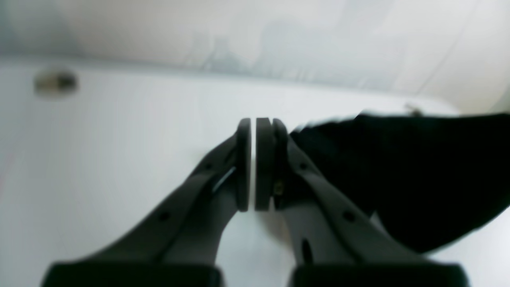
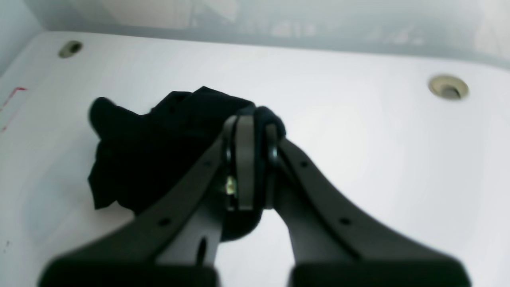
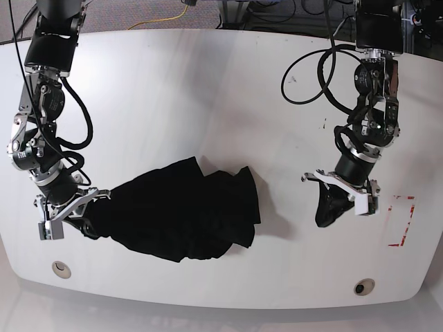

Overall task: Layout the t-shirt on the table in an organized manner, then fold the t-shirt properly
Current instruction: 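Move the left gripper toward the shirt's loose edge to grasp it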

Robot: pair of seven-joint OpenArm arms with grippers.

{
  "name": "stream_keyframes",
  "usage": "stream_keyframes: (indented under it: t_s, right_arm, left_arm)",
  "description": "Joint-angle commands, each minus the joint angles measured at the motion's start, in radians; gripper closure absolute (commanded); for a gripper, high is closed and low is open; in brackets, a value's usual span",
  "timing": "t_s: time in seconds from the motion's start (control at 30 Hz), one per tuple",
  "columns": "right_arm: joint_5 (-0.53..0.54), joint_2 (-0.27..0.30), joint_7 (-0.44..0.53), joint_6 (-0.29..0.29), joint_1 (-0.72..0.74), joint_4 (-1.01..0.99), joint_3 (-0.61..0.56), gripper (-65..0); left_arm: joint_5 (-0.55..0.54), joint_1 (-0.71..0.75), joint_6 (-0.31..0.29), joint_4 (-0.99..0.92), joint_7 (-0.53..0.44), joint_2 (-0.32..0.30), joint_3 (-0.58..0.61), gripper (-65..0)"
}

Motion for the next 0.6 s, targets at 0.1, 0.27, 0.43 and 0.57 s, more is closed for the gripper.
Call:
stream_keyframes:
  t_s: [0.1,0.27,0.43,0.57]
  right_arm:
    - [0.009,0.01,0.028,0.007,-0.013,0.019,0.008,0.0]
    - [0.009,-0.016,0.029,0.007,-0.021,0.019,0.009,0.0]
    - [0.009,-0.024,0.029,0.007,-0.021,0.021,0.006,0.0]
    - [0.009,-0.025,0.029,0.007,-0.021,0.022,0.006,0.0]
  left_arm:
    - [-0.005,0.0,-0.009,-0.025,-0.028,-0.006,0.051,-0.6]
    - [-0.005,0.021,-0.009,-0.033,-0.028,-0.006,0.075,-4.7]
    - [-0.011,0.035,-0.009,-0.05,-0.028,-0.006,0.106,-25.0]
    - [-0.01,0.043,-0.009,-0.054,-0.028,-0.005,0.134,-39.9]
